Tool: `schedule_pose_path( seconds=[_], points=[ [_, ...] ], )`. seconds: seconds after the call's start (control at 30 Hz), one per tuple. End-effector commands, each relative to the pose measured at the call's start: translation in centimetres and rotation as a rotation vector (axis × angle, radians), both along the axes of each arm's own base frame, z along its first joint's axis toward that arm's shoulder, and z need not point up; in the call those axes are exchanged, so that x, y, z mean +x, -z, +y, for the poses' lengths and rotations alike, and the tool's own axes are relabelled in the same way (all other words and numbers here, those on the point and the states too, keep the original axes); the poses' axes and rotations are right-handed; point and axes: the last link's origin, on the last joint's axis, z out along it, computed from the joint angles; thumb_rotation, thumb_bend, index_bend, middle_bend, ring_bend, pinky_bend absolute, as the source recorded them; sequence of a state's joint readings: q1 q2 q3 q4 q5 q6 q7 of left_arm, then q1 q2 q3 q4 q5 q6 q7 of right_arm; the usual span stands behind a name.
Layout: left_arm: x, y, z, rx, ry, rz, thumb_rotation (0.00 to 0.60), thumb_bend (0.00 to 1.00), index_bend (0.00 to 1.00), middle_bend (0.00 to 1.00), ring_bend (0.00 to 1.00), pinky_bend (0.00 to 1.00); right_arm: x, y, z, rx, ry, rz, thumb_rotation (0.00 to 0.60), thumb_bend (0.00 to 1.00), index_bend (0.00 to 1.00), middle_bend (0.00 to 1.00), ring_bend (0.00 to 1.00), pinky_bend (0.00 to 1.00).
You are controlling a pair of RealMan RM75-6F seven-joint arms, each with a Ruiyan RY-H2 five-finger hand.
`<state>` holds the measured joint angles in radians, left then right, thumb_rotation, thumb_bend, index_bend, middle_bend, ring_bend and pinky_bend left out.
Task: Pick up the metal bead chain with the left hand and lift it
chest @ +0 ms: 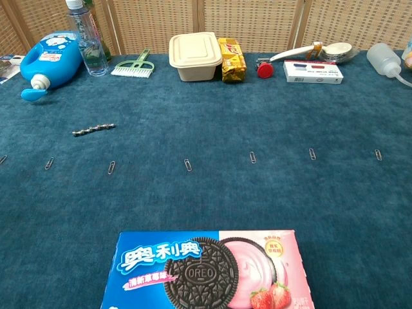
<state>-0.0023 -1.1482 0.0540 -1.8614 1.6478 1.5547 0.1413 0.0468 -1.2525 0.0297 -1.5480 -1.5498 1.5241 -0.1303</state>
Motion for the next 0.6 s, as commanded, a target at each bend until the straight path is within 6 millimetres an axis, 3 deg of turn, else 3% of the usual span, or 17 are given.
schedule_pose_path(
  seconds=[0.03,0.43,0.6],
  points=[
    [0.0,0.3,0.2,-0.011,-0.002,0.003,0.375,0.48,0.0,0.02,0.04,0.05,0.0,0.1,-0.1,0.003,0.003,-0.002,0.493,0.4,0.0,0.03,0.0,0.06],
    [-0.2,0.0,0.5,-0.004,0.0,0.009,0.377,0.48,0.0,0.02,0.04,0.05,0.1,0.6,-0.3,0.025,0.012,-0.008,0.492,0.4,0.0,0.03,0.0,0.07],
    [0.4,-0.1,1.6,-0.01,0.02,-0.032,0.38,0.48,0.0,0.02,0.04,0.05,-0.1,0.3,-0.1,0.01,0.017,-0.015,0.493,0.4,0.0,0.03,0.0,0.07]
  ],
)
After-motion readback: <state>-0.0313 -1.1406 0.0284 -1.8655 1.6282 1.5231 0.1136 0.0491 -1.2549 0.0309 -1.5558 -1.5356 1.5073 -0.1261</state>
